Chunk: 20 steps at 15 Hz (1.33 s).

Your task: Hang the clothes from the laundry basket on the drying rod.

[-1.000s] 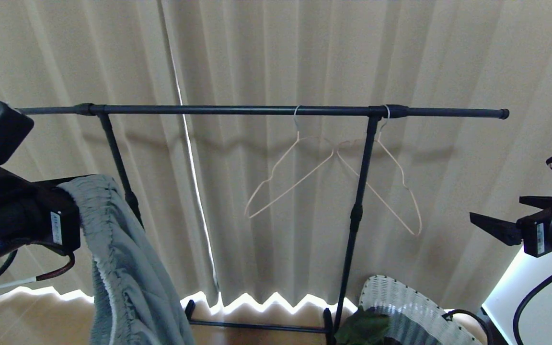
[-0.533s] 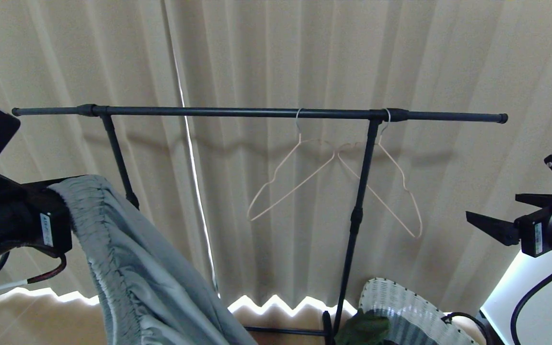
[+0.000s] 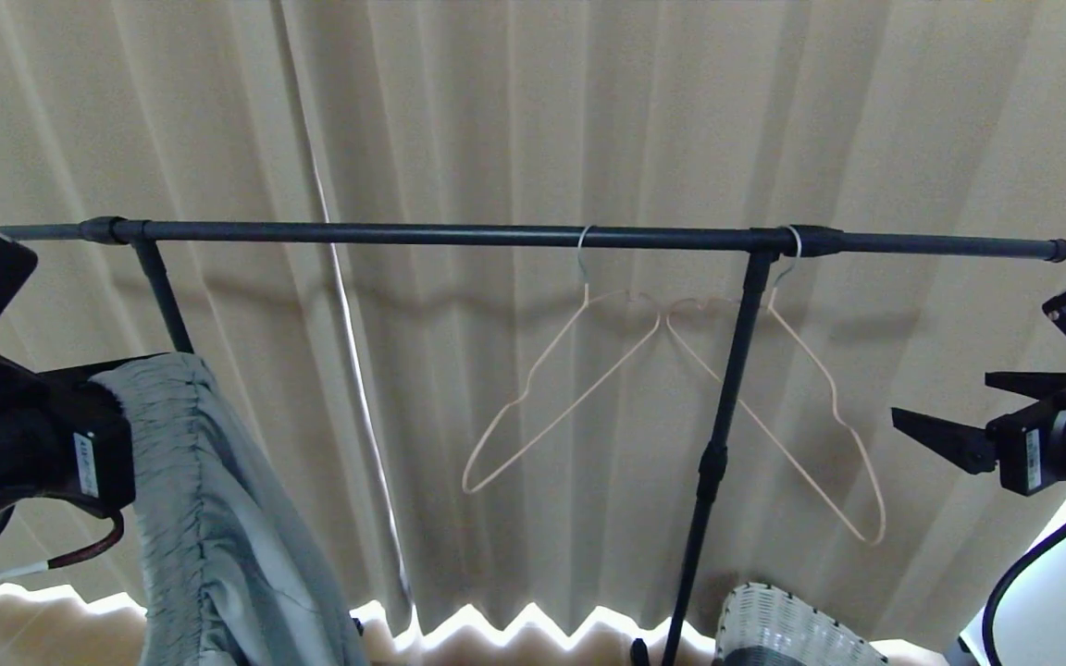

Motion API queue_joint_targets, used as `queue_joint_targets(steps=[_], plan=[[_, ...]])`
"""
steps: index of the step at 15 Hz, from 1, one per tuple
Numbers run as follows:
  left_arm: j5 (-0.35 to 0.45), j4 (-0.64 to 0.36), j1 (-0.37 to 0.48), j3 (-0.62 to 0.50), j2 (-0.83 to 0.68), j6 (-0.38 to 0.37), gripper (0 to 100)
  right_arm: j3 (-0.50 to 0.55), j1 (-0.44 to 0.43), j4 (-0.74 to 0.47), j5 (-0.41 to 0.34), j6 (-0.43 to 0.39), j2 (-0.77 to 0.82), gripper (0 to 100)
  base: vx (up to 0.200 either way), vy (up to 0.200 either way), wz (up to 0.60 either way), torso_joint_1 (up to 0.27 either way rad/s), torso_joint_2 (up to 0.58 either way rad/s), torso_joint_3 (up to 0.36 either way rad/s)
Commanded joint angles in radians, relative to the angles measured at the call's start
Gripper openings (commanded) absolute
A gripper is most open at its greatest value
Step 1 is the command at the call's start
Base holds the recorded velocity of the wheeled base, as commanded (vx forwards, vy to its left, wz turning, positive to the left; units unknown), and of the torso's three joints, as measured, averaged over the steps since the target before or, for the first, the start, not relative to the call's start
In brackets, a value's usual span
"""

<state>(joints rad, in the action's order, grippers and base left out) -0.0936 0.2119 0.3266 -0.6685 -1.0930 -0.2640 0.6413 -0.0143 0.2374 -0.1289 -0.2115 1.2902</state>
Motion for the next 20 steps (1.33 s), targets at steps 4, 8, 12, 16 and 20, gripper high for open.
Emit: queue_joint_targets(steps=[4,8,12,16,20], plan=[[0.0,0.001,0.002,0.015,0.021,-0.001,0,0.101,-0.118,-0.11,0.065,0.003,0.04,100,0.0,0.0,0.0,0.0,0.0,0.0],[0.0,0.001,0.002,0.01,0.01,0.0,0,0.175,-0.217,-0.132,0.21,0.012,0.173,100,0.0,0.0,0.0,0.0,0.0,0.0],[-0.001,0.001,0.0,0.012,-0.002,-0.001,0,0.218,-0.256,-0.133,0.247,0.087,0.261,100,0.0,0.0,0.0,0.0,0.0,0.0],[-0.001,0.001,0.002,0.015,-0.002,-0.001,0,0.259,-0.256,-0.135,0.267,0.15,0.32,100,0.0,0.0,0.0,0.0,0.0,0.0],[-0.001,0.001,0.002,0.018,0.002,-0.001,0,0.258,-0.253,-0.135,0.267,0.211,0.331,100,0.0,0.0,0.0,0.0,0.0,0.0]])
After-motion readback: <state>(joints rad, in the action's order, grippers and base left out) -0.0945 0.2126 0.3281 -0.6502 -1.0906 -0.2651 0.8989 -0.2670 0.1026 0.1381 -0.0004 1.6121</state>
